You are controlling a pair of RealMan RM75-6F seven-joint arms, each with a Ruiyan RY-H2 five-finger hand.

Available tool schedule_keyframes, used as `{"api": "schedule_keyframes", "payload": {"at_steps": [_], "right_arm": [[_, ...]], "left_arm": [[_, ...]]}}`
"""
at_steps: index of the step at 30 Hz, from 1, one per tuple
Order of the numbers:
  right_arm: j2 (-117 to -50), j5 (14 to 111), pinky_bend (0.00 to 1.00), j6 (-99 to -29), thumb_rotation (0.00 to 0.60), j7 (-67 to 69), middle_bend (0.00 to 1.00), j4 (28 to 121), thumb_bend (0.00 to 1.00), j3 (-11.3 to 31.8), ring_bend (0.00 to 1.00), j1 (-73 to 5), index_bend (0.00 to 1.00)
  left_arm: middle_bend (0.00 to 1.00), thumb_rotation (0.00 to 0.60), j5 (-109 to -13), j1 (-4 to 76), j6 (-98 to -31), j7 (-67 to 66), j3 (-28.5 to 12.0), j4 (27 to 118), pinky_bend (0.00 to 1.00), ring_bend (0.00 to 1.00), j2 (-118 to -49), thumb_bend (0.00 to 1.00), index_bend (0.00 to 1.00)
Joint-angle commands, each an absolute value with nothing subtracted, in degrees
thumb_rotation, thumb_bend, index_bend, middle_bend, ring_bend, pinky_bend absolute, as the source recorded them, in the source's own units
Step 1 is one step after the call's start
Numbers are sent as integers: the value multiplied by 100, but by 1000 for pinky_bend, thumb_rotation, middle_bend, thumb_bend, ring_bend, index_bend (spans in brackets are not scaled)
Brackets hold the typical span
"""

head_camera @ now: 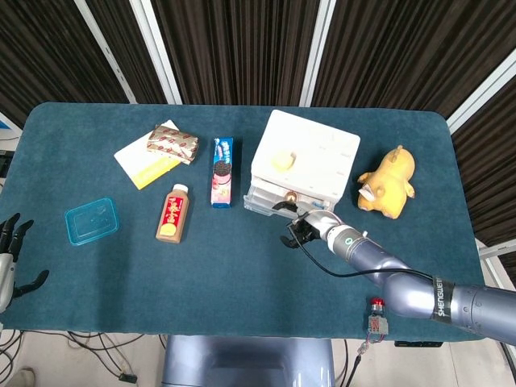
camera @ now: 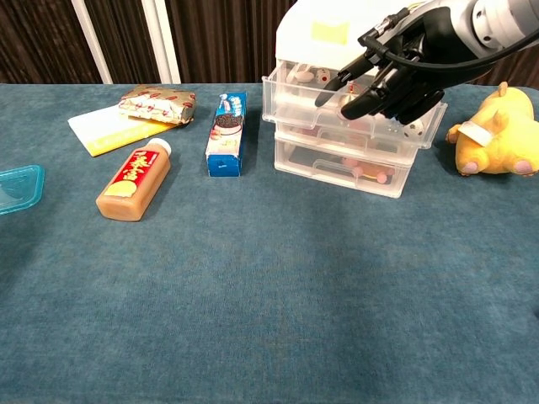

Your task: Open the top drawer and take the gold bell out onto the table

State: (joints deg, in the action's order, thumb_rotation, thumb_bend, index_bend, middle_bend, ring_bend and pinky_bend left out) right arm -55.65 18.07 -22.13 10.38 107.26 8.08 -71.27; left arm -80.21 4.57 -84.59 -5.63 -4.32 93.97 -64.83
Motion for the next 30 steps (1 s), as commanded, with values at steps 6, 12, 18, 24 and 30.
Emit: {"api": "schedule_keyframes", "payload": {"at_steps": [6,12,18,24,30], "right_arm": [[-5466,1986,1000,-2037,600,1179,997,10784,482,759,1000,-7152,207],[-5400,2120,1000,-2006,600,1270,997,10846,482,737,1000,-7163,207],[-5348,2214,1000,-1987,600,1376,997,10894,482,718,1000,-7164,207],[-5300,2311,1000,-1922,600,1454,997,10939,482,689,1000,-7188,207],[-5238,2437,1000,-1838,600,1544,997,10984,482,680,1000,-7185,207]], "left_arm": [[0,600,-8030,456,-8467,-560,-432,9394,0,0,-6483,189,100],[0,600,-8030,458,-8462,-564,-431,9396,0,0,-6484,189,99],[0,600,-8026,455,-8466,-565,-432,9398,0,0,-6482,189,100],[0,600,-8023,458,-8461,-568,-433,9396,0,0,-6484,189,100],[0,600,-8015,458,-8459,-561,-437,9398,0,0,-6482,189,100]]}}
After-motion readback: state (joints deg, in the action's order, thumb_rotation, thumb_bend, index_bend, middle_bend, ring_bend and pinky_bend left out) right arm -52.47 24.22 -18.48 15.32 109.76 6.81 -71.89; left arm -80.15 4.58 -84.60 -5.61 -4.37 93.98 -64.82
